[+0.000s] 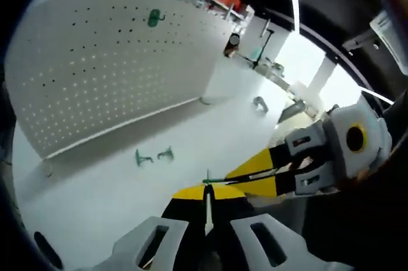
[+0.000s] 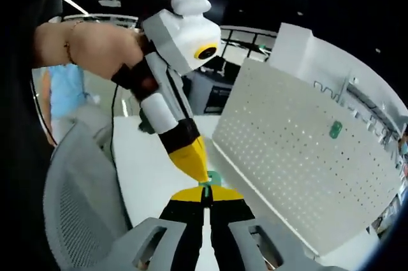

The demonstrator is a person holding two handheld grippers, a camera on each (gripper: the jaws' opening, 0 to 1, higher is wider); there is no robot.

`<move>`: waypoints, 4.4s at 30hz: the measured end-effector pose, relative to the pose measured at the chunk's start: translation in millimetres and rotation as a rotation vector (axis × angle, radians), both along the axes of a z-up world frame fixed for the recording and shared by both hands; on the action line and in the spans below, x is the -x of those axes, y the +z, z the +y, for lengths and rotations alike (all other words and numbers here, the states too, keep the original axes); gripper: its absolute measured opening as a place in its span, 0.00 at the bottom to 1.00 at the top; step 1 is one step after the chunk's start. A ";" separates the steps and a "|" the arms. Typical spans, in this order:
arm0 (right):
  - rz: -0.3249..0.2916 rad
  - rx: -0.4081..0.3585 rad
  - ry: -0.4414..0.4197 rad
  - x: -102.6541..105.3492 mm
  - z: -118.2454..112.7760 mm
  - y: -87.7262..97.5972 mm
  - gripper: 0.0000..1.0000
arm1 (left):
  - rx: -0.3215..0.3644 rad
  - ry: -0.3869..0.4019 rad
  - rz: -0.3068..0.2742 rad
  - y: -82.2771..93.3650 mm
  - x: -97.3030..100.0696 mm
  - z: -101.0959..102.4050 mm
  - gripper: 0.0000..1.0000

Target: Insert the hook assembly into the mounting plate slot until the hook locks in place.

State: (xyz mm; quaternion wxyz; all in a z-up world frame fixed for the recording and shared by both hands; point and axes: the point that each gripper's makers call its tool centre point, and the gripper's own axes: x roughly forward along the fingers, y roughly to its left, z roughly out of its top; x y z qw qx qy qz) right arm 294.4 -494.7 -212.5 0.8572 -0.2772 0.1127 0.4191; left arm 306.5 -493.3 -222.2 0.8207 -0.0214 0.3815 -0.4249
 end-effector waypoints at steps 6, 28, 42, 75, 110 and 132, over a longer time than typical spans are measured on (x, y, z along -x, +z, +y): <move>0.040 -0.055 -0.035 -4.6 -5.5 2.7 0.00 | 0.004 0.004 -0.012 0.6 -1.5 -1.6 0.01; 0.089 -0.078 -0.055 -7.9 -10.3 -0.5 0.00 | -0.021 -0.022 -0.146 3.6 -6.1 4.1 0.20; 0.102 -0.143 -0.192 -39.9 -52.7 11.7 0.00 | 0.021 0.029 -0.134 -2.1 -5.2 8.6 0.53; 0.433 -0.628 -0.197 -30.7 -10.2 38.8 0.00 | 0.166 0.093 -0.226 10.0 -23.3 -2.8 0.29; 0.397 -0.694 -0.211 -30.0 -17.2 55.5 0.04 | 0.208 0.147 -0.244 22.9 -27.2 5.2 0.03; 0.397 -0.758 -0.183 -24.1 -7.1 64.1 0.09 | 0.221 0.200 -0.304 42.9 -24.1 6.8 0.03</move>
